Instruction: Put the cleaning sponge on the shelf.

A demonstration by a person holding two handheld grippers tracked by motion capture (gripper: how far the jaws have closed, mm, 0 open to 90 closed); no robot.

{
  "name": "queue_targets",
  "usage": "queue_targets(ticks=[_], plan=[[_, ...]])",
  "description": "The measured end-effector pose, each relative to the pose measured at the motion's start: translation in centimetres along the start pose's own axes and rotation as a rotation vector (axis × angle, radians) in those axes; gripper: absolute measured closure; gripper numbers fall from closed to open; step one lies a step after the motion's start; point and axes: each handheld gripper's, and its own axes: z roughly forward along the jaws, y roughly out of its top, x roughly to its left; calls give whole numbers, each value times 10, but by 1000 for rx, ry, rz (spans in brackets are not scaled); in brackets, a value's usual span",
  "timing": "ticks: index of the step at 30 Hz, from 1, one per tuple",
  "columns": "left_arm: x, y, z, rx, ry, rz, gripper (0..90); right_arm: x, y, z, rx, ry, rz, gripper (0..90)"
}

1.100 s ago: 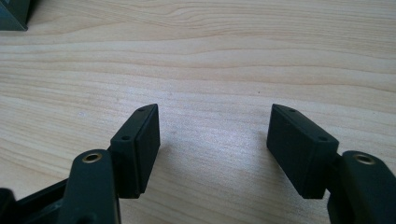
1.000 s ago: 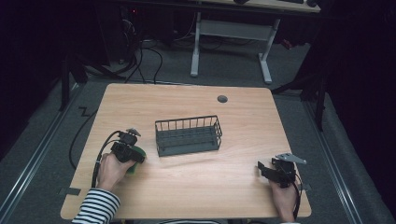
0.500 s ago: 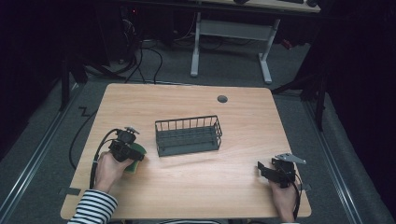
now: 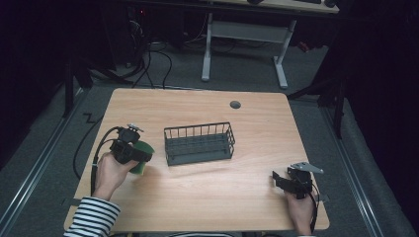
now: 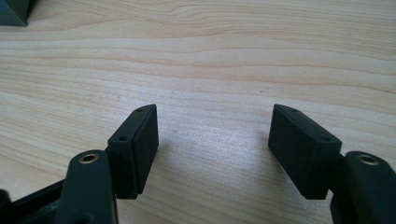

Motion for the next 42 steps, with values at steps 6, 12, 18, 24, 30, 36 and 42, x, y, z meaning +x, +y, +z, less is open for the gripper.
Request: queue_targets(ticks=[6, 12, 18, 24, 30, 36, 42], plan=[[1, 12, -22, -42, -5, -1, 258, 0, 0, 0, 1, 0, -1, 332], [-4, 23, -37, -71, -17, 20, 258, 0, 0, 0, 0, 1, 0, 332], [-17, 45, -51, -88, -41, 68, 259, 0, 0, 0, 1, 1, -1, 331], [-36, 71, -53, -84, -51, 135, 259, 0, 0, 0, 1, 1, 0, 331], [-49, 91, -45, -71, -58, 176, 258, -1, 0, 0, -1, 6, 9, 332], [-72, 116, -26, -48, -27, 232, 258, -3, 0, 0, -4, 17, 17, 333], [-87, 129, -5, -28, -21, 256, 257, -3, 0, 0, -5, 18, 18, 332]])
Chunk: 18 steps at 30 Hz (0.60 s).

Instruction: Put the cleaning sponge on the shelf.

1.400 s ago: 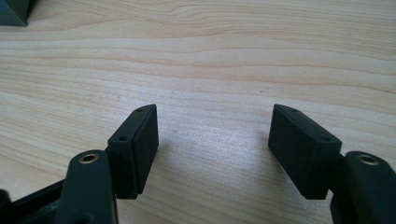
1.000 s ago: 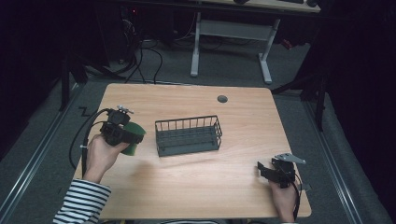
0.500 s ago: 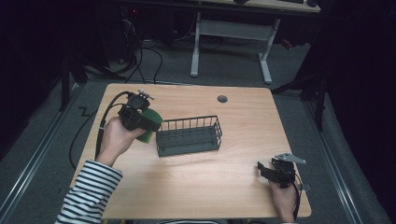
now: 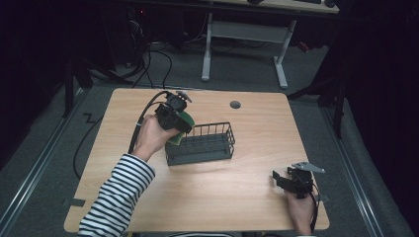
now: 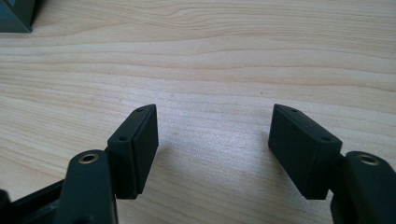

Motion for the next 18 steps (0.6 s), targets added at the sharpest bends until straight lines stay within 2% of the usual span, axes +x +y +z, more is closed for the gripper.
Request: queue_targets(ticks=[8, 9, 12, 18], plan=[[-6, 10, 17, 12, 6, 0, 255, 0, 0, 0, -2, 2, 1, 332], [-9, 11, 20, 11, 32, 11, 255, 0, 0, 0, -3, 2, 2, 332], [-13, 12, 25, 11, 48, 24, 254, 0, 0, 0, -2, 1, 0, 332], [-14, 14, 33, 28, 51, 24, 253, 0, 0, 0, 1, 1, 2, 332]])
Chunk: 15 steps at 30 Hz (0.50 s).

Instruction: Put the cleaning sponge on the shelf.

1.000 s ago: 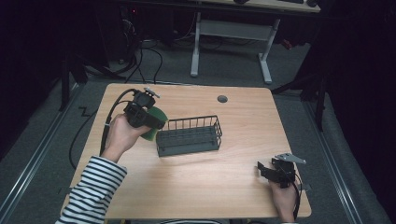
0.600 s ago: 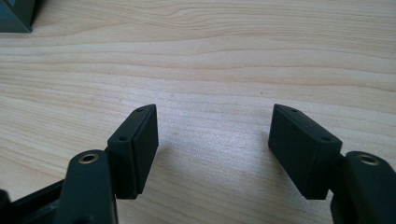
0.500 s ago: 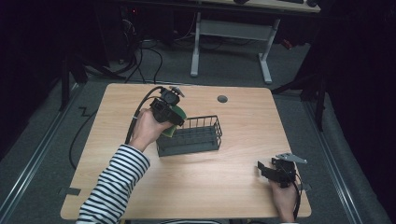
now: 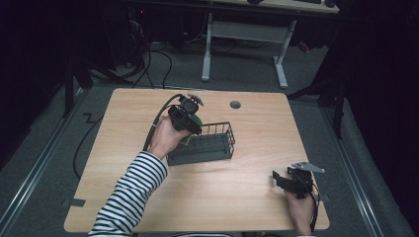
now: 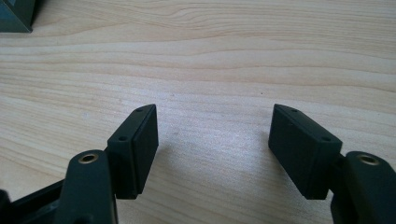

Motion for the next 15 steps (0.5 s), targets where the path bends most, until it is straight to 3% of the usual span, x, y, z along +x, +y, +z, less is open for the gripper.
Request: queue_targets(ticks=[15], plan=[[2, -2, 12, 16, -15, -31, 247, 0, 0, 0, 0, 1, 0, 331]])
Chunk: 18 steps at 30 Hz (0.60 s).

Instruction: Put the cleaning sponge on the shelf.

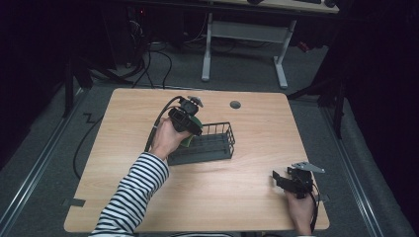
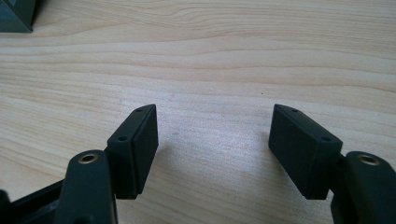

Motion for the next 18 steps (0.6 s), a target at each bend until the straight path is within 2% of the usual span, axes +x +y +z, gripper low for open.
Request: queue_targets(ticks=[4, 12, 14, 18], plan=[[1, -2, 2, -2, 1, -9, 245, 0, 0, 0, 0, 0, 0, 331], [-2, -6, 0, -3, 2, 5, 252, 0, 0, 0, 0, 0, 0, 331], [-2, -7, 1, 3, -17, 3, 255, 0, 0, 0, 0, 0, -1, 331], [-3, -9, 2, 12, -22, 9, 258, 0, 0, 0, 0, -1, -2, 331]])
